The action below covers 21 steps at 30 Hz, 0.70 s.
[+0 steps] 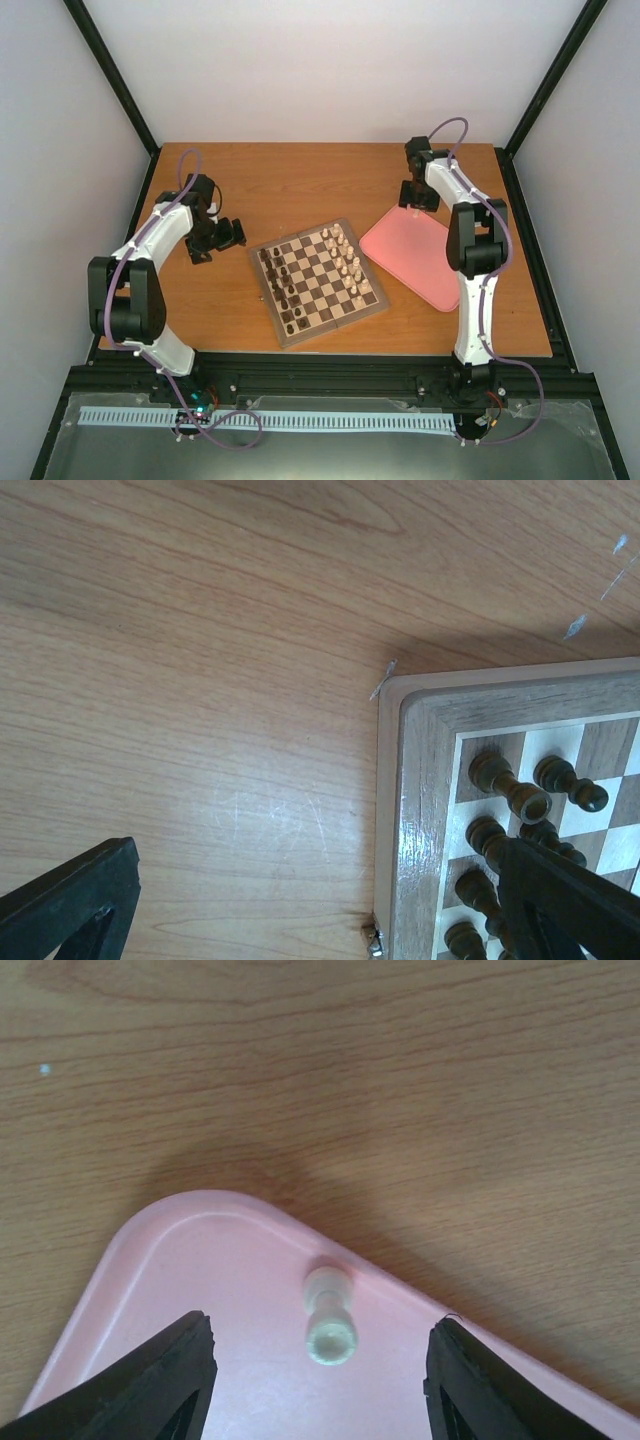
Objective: Set up the chess pieces on the board
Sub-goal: Pick up the chess piece from the storage box.
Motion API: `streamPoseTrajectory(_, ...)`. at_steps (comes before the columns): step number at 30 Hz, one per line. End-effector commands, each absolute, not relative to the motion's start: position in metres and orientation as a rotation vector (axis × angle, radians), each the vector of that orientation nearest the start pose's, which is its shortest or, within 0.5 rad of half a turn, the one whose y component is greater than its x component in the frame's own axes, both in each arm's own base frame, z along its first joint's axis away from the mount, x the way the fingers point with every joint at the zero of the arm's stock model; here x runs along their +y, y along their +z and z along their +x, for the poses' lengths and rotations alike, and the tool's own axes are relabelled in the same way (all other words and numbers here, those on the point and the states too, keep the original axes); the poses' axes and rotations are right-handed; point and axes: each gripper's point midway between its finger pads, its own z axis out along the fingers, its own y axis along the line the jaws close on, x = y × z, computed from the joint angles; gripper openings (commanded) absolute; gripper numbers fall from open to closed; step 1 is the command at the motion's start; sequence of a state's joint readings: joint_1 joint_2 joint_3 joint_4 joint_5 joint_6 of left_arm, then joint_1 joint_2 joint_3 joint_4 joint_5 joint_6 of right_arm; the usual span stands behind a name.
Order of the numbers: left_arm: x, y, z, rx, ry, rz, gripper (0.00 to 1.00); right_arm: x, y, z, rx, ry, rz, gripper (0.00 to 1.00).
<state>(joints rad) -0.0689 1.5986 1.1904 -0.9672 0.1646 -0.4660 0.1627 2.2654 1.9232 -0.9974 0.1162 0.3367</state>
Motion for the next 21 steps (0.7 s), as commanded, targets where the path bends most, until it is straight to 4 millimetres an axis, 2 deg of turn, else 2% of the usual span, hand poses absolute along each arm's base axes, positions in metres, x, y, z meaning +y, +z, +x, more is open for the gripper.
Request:
streamPoseTrajectory(1,-0.053,0.104,0.332,2.91,-0.32,-0.528,1.0,0.053,0.04,0.493,2.897,-0.09,0.278,0.57)
streamPoseTrajectory(6,-0.052,0.105,0.332,2.912,-0.308,-0.531,1.0,0.054,0.027,0.492,2.924,-0.065,0.281,0.44)
streamPoseTrajectory(11,-0.051,0.103,0.329,2.917,-0.301,-0.536,1.0,0.054,0.024,0.493,2.922,-0.056,0.294,0.35)
streamPoseTrajectory(13,-0.051,0.103,0.33,2.915,-0.303,-0.536,1.0,0.053,0.023,0.493,2.923,-0.059,0.296,0.28)
streamPoseTrajectory(15,-0.051,0.103,0.33,2.914,-0.3,-0.537,1.0,0.051,0.023,0.493,2.926,-0.066,0.296,0.14)
streamPoseTrajectory(17,-0.051,0.104,0.33,2.912,-0.302,-0.538,1.0,0.051,0.024,0.492,2.927,-0.071,0.298,0.05)
streamPoseTrajectory(21,-0.051,0.105,0.331,2.907,-0.305,-0.538,1.0,0.049,0.033,0.488,2.917,-0.072,0.302,0.03)
